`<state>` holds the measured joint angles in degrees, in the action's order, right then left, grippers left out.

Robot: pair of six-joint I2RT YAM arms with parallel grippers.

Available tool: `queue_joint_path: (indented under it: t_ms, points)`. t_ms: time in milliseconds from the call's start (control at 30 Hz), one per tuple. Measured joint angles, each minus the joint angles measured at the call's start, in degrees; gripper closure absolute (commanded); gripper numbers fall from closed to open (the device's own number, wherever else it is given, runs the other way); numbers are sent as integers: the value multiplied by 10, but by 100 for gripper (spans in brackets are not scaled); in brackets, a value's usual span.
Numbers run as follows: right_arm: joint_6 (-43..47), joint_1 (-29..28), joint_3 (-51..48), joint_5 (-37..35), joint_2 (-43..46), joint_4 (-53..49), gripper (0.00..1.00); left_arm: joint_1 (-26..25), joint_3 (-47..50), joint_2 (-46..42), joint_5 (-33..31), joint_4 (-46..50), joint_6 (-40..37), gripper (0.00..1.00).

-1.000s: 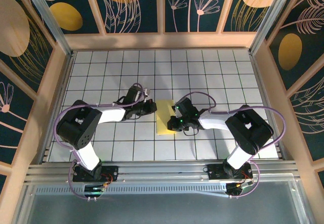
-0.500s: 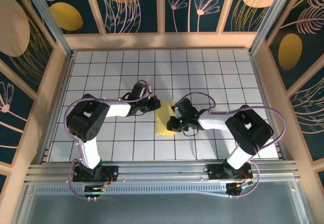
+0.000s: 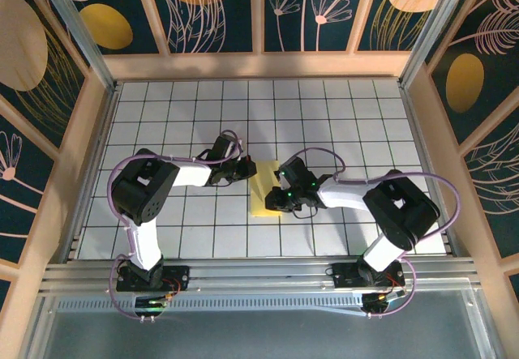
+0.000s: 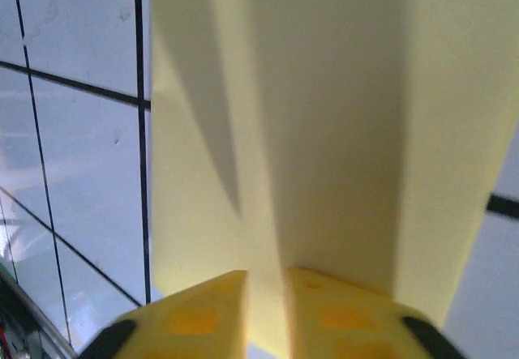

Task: Fold a paper plane with a square sheet of paper (fold left side to right side)
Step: Hold the square sheet of paper at the center of the table.

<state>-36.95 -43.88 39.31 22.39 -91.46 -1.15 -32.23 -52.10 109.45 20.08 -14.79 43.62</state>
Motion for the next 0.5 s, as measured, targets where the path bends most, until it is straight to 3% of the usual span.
queue_joint_path:
  t_ms: [167,367,500]
  points:
    - [8,19,10,2,59,-57,57,0,2,0,0,-2,0,100]
    - [7,97,-23,37,132,-60,49,0,6,0,0,-11,2,100]
    - [-4,108,-81,71,144,-50,49,0,10,-1,0,-17,2,100]
